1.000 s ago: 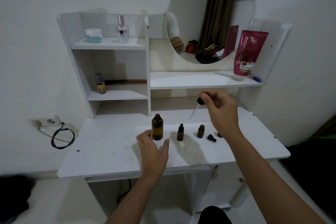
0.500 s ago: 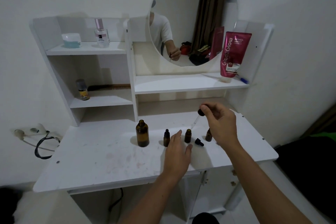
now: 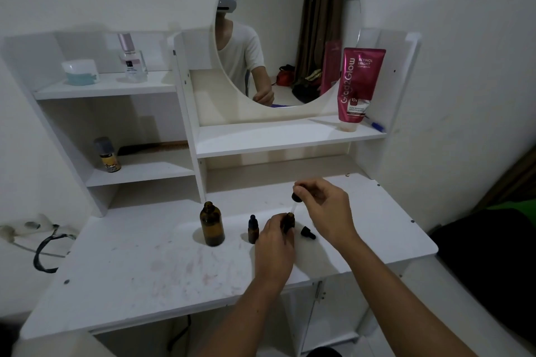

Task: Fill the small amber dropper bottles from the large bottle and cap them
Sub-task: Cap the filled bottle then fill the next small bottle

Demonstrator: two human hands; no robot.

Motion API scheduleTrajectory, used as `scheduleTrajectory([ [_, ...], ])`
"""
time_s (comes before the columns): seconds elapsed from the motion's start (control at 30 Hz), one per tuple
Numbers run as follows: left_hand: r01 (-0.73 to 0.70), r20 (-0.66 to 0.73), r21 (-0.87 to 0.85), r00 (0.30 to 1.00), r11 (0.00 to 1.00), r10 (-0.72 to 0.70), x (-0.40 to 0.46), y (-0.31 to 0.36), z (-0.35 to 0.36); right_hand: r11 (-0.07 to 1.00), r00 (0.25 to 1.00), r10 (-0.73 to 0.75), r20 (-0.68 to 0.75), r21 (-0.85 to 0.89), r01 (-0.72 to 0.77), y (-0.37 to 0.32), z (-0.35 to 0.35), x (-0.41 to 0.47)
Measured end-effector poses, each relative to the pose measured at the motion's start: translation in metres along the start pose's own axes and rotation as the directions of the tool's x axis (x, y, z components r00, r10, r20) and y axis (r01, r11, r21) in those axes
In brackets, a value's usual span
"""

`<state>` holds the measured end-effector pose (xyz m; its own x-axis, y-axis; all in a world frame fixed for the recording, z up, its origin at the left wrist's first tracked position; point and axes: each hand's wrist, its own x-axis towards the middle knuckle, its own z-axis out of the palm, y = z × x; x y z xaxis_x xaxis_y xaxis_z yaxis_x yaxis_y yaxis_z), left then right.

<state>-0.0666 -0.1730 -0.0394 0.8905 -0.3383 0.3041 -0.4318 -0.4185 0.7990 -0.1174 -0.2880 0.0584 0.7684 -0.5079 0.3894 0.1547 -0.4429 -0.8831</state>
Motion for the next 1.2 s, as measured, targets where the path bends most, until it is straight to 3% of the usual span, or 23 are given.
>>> scheduleTrajectory([
  [0.23, -0.015, 0.008, 0.010, 1.000, 1.000, 0.015, 0.000, -0.005, 0.003, 0.995, 0.996, -0.057, -0.070, -0.086, 0.050, 0.008, 0.013, -0.005],
  [0.5, 0.004, 0.007, 0.001, 1.000, 1.000, -0.004, -0.001, -0.006, 0.004, 0.997, 1.000, -0.011, 0.019, -0.079, 0.013, 0.008, 0.012, -0.005],
  [0.63, -0.012, 0.006, -0.003, 1.000, 1.000, 0.012, -0.002, -0.005, 0.004, 0.995, 1.000, -0.004, -0.016, -0.097, 0.002, 0.010, 0.015, -0.007],
  [0.97, 0.031, 0.025, -0.021, 0.999, 0.999, -0.031, -0.004, -0.002, 0.001, 0.997, 1.000, 0.020, -0.025, -0.071, -0.021, 0.002, 0.014, -0.007],
  [1.2, 0.060, 0.088, -0.007, 0.994, 0.998, -0.059, -0.011, -0.004, -0.008, 1.000, 0.993, -0.014, -0.113, -0.006, 0.013, -0.021, 0.003, -0.010],
])
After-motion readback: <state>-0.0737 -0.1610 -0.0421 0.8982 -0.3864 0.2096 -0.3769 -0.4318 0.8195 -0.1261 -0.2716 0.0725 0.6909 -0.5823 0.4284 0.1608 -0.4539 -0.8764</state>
